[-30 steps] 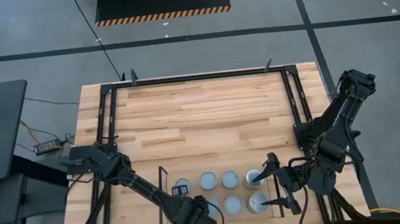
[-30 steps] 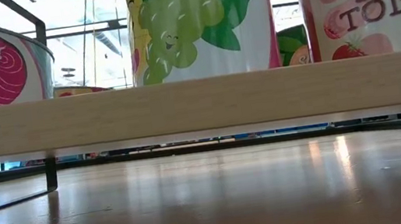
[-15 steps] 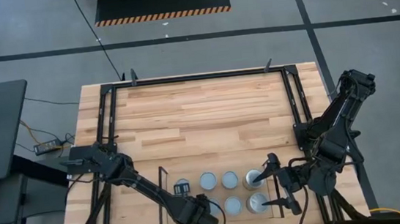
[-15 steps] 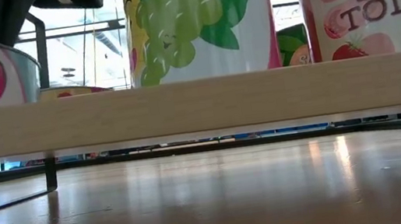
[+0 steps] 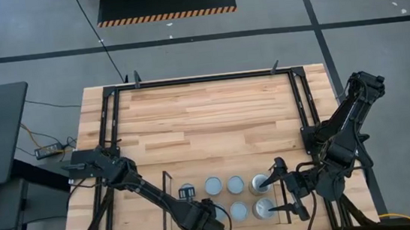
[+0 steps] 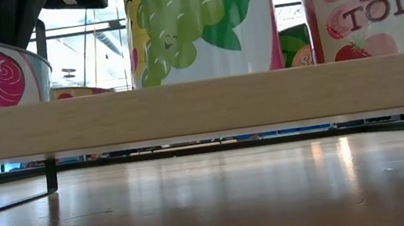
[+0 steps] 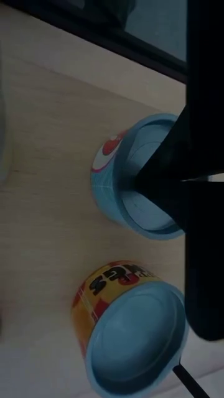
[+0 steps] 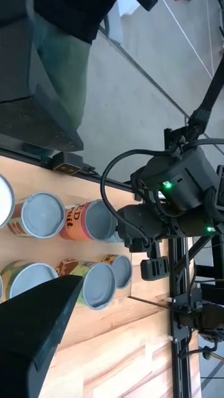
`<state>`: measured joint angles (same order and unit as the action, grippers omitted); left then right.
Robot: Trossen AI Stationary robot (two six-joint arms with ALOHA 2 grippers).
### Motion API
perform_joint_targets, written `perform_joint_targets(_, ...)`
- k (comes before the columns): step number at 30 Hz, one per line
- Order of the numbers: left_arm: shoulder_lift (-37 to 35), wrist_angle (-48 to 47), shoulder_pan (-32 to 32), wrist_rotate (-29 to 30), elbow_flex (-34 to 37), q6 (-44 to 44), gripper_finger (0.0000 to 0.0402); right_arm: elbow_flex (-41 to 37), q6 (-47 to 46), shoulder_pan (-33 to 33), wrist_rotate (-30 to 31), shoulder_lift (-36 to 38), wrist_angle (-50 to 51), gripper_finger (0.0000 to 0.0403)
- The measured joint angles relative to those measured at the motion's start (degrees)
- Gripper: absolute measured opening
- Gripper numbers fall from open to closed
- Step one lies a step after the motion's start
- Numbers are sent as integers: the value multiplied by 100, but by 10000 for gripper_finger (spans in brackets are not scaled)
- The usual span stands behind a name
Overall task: Pick and place cans onto a shelf
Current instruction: Put the canned salmon on the shelf, then adjust the cans on the shelf
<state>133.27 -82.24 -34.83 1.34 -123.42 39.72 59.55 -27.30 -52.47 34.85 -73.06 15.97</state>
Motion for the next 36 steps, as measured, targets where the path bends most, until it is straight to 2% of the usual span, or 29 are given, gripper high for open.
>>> perform_joint_targets(10, -35, -158, 33, -9, -2, -149, 2, 0, 1, 0, 0, 0, 0, 348)
perform_joint_targets(16, -364, -79, 38, 76, -2, -142, 2, 0, 23, 7, 0, 0, 0, 348)
perform_joint_targets(20, -710, 479, 37, 353, -2, -152, 2, 0, 28, 9, 0, 0, 1, 348)
perform_joint_targets(25, -1069, 1728, 48, 1066, -10, -489, 2, 0, 42, 11, 2, -2, 4, 348)
perform_joint_targets(30, -948, 2666, 138, 1074, 19, -935, 2, 0, -12, 11, 2, 0, 4, 348)
perform_joint_targets(36, -678, 2410, 298, 1051, 191, -950, 2, 2, -106, 0, 0, 0, 46, 348)
